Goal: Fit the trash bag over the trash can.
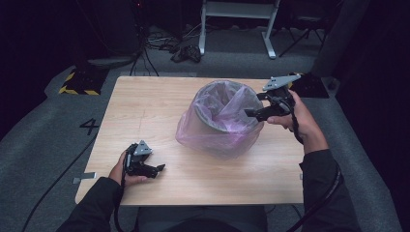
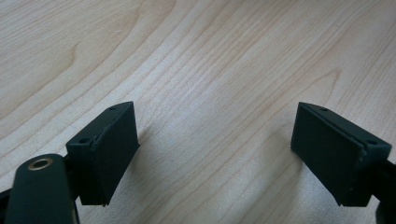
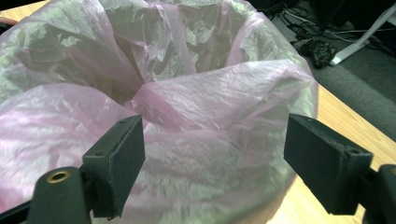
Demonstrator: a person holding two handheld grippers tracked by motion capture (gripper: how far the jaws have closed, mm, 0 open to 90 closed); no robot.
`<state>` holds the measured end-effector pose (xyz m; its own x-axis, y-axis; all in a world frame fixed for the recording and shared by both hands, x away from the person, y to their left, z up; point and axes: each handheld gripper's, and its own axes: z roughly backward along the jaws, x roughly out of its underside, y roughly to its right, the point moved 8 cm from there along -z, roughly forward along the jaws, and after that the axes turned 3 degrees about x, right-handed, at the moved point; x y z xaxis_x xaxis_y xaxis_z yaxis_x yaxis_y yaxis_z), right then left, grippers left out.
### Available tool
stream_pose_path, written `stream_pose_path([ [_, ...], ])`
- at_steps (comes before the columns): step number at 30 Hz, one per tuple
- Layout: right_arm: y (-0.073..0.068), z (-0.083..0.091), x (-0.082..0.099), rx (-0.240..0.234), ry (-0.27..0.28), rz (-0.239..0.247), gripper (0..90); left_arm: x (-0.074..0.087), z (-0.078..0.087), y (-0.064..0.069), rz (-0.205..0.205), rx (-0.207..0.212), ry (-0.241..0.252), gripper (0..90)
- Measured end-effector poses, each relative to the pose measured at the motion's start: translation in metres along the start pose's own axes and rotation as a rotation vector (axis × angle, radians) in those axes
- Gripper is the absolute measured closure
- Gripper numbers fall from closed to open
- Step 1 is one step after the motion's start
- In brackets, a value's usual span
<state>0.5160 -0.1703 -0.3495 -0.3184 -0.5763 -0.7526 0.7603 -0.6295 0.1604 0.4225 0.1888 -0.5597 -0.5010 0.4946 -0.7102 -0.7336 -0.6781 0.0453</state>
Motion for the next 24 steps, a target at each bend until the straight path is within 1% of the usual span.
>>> stream_pose_path([
  [1,-0.001,0.003,0.001,-0.002,0.013,-0.009,20.4,0.000,0.000,0.000,0.000,-0.001,0.000,14.6],
  [3,-0.003,0.007,0.002,-0.004,0.016,-0.006,20.0,0.000,0.000,0.000,0.000,-0.001,0.000,14.6],
  [10,-0.007,0.023,0.008,0.015,0.049,0.011,17.6,0.000,0.000,0.000,0.000,-0.001,0.000,14.6],
  [15,-0.015,0.032,0.017,-0.008,0.073,0.001,16.0,0.000,0.000,0.000,0.000,-0.001,0.000,14.6],
  [21,-0.022,0.044,0.027,0.000,0.117,0.023,15.8,0.000,0.000,0.000,0.001,-0.001,0.000,14.6],
  [24,-0.027,0.049,0.033,0.003,0.117,0.044,15.8,0.000,0.000,0.000,0.000,-0.001,0.000,14.6],
])
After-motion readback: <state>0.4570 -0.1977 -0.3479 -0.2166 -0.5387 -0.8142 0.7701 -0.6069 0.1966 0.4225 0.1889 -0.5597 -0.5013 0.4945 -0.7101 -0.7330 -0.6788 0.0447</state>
